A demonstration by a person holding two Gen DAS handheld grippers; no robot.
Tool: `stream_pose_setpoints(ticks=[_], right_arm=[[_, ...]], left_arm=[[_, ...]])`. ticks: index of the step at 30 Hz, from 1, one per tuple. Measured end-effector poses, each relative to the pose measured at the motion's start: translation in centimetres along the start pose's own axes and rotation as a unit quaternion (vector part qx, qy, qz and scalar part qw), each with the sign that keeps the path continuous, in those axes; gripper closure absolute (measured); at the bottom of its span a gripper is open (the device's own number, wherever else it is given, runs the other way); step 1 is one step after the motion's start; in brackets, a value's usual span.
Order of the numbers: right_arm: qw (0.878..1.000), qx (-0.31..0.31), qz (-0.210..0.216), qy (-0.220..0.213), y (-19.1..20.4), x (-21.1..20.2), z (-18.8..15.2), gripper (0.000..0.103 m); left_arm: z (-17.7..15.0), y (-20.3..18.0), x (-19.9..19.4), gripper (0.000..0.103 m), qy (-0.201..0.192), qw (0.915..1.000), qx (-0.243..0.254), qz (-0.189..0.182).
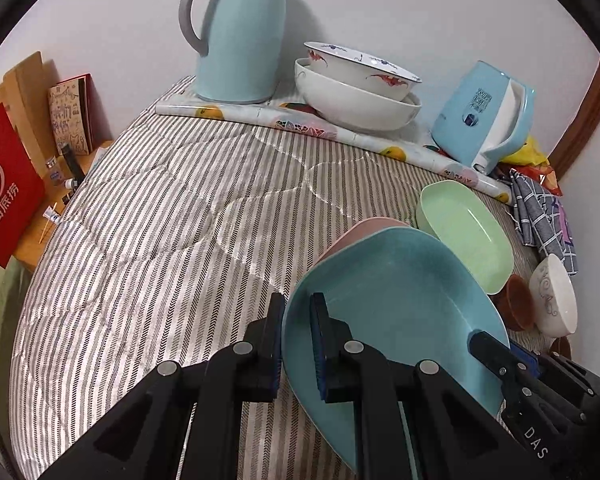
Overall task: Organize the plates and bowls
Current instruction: 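Carry the blue plate over the pink plate and lower it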
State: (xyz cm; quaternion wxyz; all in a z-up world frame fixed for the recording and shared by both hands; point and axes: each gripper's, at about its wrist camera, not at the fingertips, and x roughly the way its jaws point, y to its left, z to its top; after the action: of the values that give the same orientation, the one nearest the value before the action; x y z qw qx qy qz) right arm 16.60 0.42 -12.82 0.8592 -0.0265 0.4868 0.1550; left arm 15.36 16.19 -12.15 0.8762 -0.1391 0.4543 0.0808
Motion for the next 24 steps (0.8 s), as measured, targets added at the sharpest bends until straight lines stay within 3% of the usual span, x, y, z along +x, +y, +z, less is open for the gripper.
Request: stream_pose_setpoints(ticks=[10,24], right_arm=[[1.0,-0.012,-0.01,0.013,-0.8,1.8,1.1,0.092],[0.999,-0.032,-0.031,-0.007,-1.0,2.8,2.5,0.092]], left_arm=[[0.5,-0.8,2.0,0.09,0.009,0.9998,0.011,0.011],[0.2,-0.9,4.0,0.091,0.021,0.9997,0.004,0.013]])
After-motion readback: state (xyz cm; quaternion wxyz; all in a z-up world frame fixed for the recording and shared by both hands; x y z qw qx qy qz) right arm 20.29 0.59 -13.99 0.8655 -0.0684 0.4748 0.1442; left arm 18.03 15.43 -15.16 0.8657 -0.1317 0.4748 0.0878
